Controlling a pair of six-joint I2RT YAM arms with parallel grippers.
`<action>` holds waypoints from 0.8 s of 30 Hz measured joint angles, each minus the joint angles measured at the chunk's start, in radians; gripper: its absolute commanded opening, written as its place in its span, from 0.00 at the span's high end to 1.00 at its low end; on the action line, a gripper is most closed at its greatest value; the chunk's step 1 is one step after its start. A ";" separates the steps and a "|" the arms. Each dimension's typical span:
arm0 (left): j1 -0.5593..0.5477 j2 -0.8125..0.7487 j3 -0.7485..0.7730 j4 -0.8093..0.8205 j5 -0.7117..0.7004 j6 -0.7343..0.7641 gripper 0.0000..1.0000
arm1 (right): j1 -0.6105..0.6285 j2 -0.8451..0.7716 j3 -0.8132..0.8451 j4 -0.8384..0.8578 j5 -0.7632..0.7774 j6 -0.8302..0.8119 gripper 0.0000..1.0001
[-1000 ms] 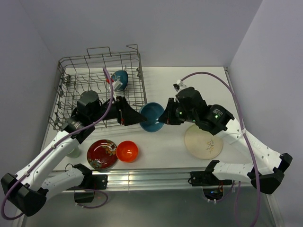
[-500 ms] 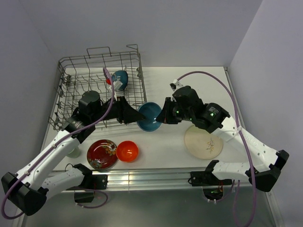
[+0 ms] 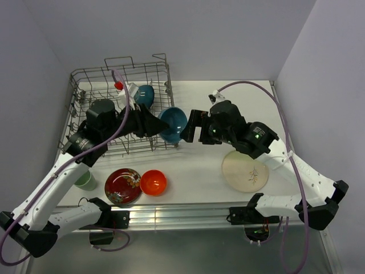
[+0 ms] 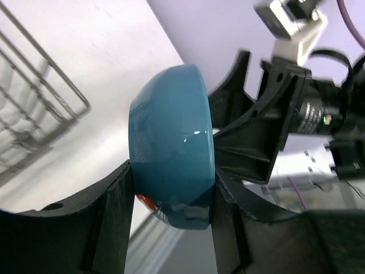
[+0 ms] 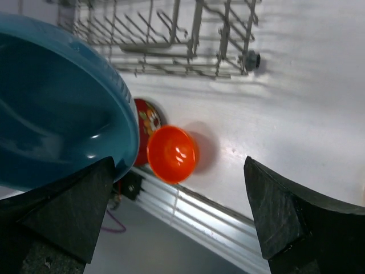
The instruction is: Load the mixed dishes into the dish rack
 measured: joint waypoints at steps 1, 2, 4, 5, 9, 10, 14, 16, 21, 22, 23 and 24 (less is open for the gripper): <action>0.004 0.006 0.036 -0.028 -0.034 0.018 1.00 | 0.000 -0.005 0.000 -0.005 0.023 0.010 0.00; 0.008 0.014 0.074 -0.067 -0.061 0.029 1.00 | 0.000 -0.011 0.002 0.008 0.045 0.013 0.00; 0.012 0.034 0.147 -0.144 -0.156 0.068 1.00 | 0.001 -0.036 0.004 -0.002 0.100 0.011 0.00; 0.025 0.044 0.183 -0.180 -0.217 0.086 1.00 | 0.000 -0.059 0.002 -0.024 0.127 0.011 0.00; 0.098 0.092 0.313 -0.290 -0.494 0.159 1.00 | -0.023 -0.183 -0.023 -0.065 0.195 0.007 0.00; 0.116 0.105 0.330 -0.305 -0.561 0.179 1.00 | -0.030 -0.218 -0.027 -0.074 0.209 0.003 0.00; 0.173 0.164 0.349 -0.338 -0.771 0.242 1.00 | -0.045 -0.291 -0.032 -0.100 0.238 -0.008 0.00; 0.186 0.202 0.349 -0.338 -0.844 0.278 1.00 | -0.048 -0.310 -0.042 -0.102 0.246 -0.016 0.00; 0.192 0.332 0.365 -0.322 -1.005 0.383 1.00 | -0.054 -0.316 -0.093 -0.108 0.256 -0.028 0.00; 0.195 0.360 0.365 -0.298 -1.019 0.385 1.00 | -0.054 -0.316 -0.105 -0.108 0.257 -0.030 0.00; 0.197 0.388 0.377 -0.289 -1.043 0.409 1.00 | -0.054 -0.315 -0.120 -0.108 0.257 -0.031 0.00; 0.199 0.415 0.384 -0.279 -1.067 0.415 1.00 | -0.055 -0.316 -0.136 -0.109 0.257 -0.034 0.00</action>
